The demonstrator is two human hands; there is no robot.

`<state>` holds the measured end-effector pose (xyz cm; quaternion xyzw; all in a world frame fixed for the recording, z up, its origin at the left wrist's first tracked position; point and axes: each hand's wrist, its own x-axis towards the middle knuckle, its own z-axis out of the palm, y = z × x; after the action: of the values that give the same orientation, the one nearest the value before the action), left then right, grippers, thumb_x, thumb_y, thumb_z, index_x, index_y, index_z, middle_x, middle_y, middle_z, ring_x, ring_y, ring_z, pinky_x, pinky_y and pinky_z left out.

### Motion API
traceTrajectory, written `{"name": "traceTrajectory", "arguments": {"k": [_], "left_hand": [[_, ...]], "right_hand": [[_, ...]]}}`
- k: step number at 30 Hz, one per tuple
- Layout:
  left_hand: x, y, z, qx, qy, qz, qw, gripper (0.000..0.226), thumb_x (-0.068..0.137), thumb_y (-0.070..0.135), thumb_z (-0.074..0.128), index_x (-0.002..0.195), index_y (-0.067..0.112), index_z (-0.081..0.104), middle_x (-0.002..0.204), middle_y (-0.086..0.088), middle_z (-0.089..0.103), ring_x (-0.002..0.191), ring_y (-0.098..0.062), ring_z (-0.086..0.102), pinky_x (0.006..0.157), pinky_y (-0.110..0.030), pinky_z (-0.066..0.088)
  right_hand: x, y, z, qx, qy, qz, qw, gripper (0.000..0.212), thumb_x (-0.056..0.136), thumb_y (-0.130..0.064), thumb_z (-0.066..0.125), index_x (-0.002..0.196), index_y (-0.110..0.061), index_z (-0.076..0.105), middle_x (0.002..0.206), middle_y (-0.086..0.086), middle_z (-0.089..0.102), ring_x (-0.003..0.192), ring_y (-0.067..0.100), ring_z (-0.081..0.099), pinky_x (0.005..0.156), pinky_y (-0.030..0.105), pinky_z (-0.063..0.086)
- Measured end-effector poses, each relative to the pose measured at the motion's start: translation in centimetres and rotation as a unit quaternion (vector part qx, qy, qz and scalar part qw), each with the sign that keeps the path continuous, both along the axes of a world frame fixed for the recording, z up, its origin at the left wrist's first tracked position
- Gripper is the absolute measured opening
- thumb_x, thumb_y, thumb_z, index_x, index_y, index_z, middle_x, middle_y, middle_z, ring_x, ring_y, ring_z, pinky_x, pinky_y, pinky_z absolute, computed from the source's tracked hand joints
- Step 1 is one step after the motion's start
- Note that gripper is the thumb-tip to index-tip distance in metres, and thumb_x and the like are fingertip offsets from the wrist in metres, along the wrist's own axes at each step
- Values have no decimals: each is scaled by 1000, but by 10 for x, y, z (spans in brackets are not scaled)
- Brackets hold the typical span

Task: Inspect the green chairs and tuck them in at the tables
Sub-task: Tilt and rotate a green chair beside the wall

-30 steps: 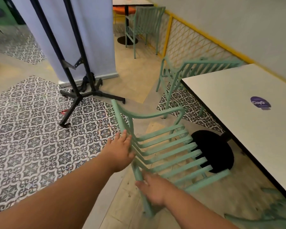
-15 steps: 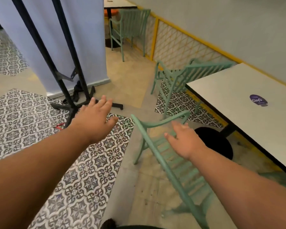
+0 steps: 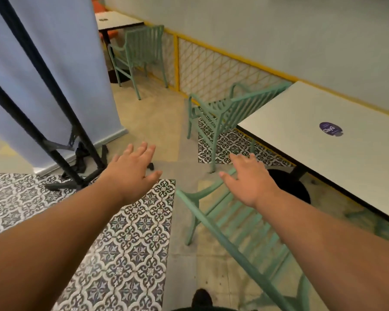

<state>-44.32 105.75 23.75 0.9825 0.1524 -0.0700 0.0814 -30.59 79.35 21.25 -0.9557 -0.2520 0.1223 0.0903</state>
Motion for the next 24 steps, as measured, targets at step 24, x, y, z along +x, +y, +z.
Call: {"name": "traceTrajectory", "arguments": {"k": [24], "left_hand": [[262,255,-17,32,13,-145,989,80,100,62,29,163,26,-5,171,3,-3,158,-25,-1,127,-48,13]], "right_hand": [[206,171,-37,0,18,-198,980,73,104,-60,36,163,-19,26,168,12,31,158,38,13,127,53,12]]}}
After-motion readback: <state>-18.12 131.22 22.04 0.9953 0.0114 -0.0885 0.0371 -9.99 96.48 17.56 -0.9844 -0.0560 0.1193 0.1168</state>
